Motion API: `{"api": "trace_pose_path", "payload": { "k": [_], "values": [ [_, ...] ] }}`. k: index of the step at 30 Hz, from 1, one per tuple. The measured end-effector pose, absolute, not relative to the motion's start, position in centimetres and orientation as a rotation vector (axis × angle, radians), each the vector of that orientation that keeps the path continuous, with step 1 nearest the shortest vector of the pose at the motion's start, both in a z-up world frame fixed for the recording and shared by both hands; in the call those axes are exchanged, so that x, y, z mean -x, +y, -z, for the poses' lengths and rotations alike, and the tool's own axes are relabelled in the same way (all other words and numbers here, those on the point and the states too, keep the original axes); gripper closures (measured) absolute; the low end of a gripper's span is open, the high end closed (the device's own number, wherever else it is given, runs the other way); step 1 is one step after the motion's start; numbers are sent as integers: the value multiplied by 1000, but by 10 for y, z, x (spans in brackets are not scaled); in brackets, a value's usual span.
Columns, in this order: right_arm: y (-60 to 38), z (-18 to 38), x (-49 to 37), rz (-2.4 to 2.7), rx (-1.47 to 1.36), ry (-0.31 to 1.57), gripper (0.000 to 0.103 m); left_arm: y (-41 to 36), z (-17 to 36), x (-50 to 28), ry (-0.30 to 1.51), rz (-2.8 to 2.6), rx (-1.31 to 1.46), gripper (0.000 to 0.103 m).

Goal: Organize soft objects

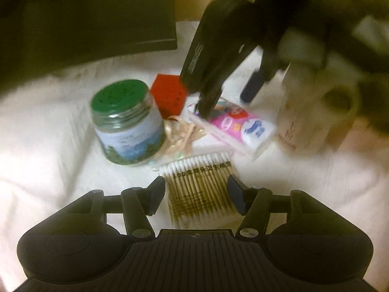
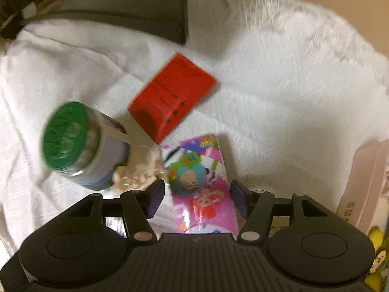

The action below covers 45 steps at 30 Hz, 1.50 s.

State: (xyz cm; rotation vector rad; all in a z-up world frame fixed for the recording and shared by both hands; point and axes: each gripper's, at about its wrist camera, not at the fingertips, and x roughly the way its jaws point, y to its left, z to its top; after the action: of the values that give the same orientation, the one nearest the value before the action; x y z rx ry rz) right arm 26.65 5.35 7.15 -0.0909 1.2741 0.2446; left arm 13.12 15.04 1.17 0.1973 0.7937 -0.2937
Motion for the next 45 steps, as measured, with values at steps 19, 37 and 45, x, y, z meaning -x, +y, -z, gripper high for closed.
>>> {"api": "trace_pose_path", "payload": {
  "k": [19, 37, 45],
  "values": [
    [-24, -115, -60, -326, 147, 774, 33, 129, -1, -126, 819, 348, -233, 8],
    [-21, -146, -72, -387, 178, 828, 33, 157, 9, -157, 876, 225, -64, 18],
    [-12, -170, -204, -393, 7, 1122, 33, 202, -15, -137, 841, 259, 125, 28]
  ]
}}
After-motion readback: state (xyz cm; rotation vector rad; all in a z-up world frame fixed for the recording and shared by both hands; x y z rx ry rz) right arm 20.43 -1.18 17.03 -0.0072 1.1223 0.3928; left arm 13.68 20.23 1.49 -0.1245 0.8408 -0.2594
